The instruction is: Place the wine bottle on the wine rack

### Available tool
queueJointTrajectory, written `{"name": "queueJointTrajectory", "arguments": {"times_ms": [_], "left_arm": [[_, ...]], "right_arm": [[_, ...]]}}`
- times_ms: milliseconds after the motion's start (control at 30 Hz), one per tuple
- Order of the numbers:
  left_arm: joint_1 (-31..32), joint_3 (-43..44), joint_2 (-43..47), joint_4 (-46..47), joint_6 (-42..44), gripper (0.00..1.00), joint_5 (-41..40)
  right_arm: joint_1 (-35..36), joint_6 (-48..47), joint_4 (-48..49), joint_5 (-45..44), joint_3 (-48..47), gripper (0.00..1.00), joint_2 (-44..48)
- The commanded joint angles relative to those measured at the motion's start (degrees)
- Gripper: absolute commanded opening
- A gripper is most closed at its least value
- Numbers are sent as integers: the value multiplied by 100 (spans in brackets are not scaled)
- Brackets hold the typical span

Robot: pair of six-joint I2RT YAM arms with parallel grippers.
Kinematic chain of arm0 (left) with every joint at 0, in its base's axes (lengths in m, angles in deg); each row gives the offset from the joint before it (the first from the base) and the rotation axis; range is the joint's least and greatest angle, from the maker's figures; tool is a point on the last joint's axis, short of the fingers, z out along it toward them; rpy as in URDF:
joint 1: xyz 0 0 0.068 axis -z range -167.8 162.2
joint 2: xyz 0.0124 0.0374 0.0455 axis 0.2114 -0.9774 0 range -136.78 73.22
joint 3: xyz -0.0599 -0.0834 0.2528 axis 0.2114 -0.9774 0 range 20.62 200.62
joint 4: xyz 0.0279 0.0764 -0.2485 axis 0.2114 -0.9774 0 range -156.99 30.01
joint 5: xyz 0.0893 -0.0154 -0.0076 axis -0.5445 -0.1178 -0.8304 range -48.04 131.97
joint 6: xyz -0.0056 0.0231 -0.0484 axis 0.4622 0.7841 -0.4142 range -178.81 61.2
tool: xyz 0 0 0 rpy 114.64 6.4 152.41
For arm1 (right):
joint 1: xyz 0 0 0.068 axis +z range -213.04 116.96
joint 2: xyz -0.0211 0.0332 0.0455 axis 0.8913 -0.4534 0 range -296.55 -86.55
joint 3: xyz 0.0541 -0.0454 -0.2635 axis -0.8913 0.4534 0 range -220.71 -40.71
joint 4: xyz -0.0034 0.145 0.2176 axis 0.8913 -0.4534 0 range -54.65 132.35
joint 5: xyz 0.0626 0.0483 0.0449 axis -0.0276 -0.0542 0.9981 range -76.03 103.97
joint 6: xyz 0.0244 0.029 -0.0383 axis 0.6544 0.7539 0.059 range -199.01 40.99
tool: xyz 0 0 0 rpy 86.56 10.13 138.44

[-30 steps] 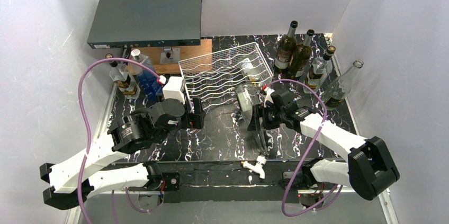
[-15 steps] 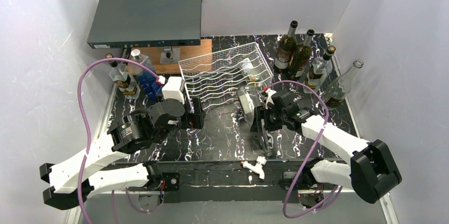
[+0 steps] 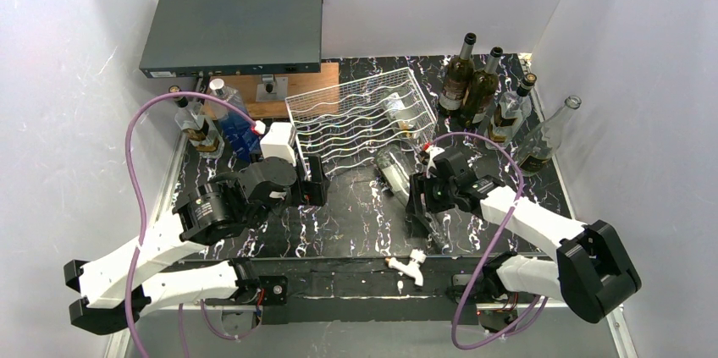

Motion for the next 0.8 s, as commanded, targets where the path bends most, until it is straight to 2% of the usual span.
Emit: {"name": "queueJointTrajectory", "arguments": {"times_ms": [0, 100, 167, 200, 333, 367, 400, 633, 767], "left_arm": [[-31, 94, 42, -92, -183, 98, -153], [-31, 16, -17, -91, -299, 98, -122], [-32, 16, -107, -88, -347, 98, -65], [-30, 29, -158, -92, -358, 98, -49], [-32, 72, -278, -72, -398, 98, 43], [-32, 88, -288, -57, -387, 98, 62], [-32, 104, -291, -61, -372, 98, 79], [-32, 66, -52, -51, -268, 98, 60], [-32, 91, 88, -44, -167, 98, 79]], "right_arm": [[61, -198, 880, -319, 98, 1, 71], [80, -230, 567, -346, -29, 1, -50], [131, -52, 157, -446, -253, 36, -104], [163, 0, -93, -511, -394, 50, -163], [207, 45, -1078, -600, -921, 78, -416], [232, 78, -1268, -598, -1005, 91, -462], [272, 127, -1384, -508, -1054, 98, -493], [507, 566, -1886, -869, -1073, 98, -467], [606, 826, -1788, -1117, -815, 91, -340]]}}
